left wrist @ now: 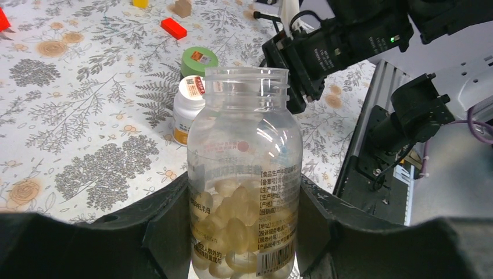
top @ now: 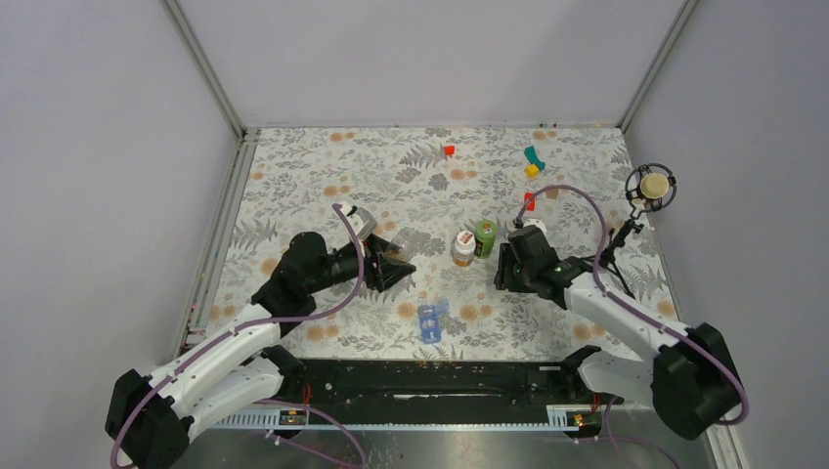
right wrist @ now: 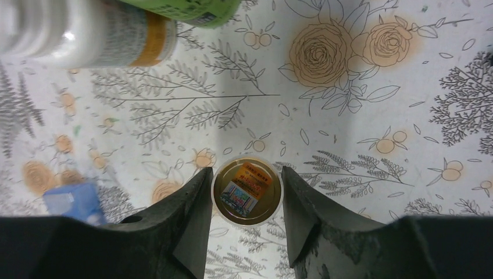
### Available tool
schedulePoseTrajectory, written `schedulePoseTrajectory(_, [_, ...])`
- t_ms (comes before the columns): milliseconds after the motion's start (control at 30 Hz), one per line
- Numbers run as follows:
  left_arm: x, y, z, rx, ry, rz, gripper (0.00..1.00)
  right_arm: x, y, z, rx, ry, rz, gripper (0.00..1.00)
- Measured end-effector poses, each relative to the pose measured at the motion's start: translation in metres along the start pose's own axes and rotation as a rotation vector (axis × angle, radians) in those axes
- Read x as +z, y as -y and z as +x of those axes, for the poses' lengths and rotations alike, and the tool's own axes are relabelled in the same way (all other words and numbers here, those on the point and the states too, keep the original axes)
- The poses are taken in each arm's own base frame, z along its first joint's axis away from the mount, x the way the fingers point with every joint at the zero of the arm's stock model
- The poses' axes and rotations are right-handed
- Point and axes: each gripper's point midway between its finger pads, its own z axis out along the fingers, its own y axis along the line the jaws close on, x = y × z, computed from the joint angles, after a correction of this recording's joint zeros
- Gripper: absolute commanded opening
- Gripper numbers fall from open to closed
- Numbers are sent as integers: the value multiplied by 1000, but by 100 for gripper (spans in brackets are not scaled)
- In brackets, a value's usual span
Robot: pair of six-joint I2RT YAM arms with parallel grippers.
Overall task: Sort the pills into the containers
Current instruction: Place the lid of the pill bottle at the center of the board.
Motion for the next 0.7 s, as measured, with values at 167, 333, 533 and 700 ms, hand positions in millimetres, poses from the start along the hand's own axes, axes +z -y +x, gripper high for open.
schedulePoseTrajectory(167, [1, -5, 8, 28, -4, -18, 0, 24, 7, 9, 16, -39, 60, 32])
schedulePoseTrajectory(333, [2, -2, 25, 74, -38, -11, 0, 35, 14, 10, 22, -24, 96, 44])
schedulePoseTrajectory(533, [5, 3, 42, 117, -96, 2, 0, 43, 19, 15, 20, -45, 130, 72])
schedulePoseTrajectory(700, [4, -6, 70, 114, -211, -36, 0, 43, 20, 14, 36, -35, 140, 84])
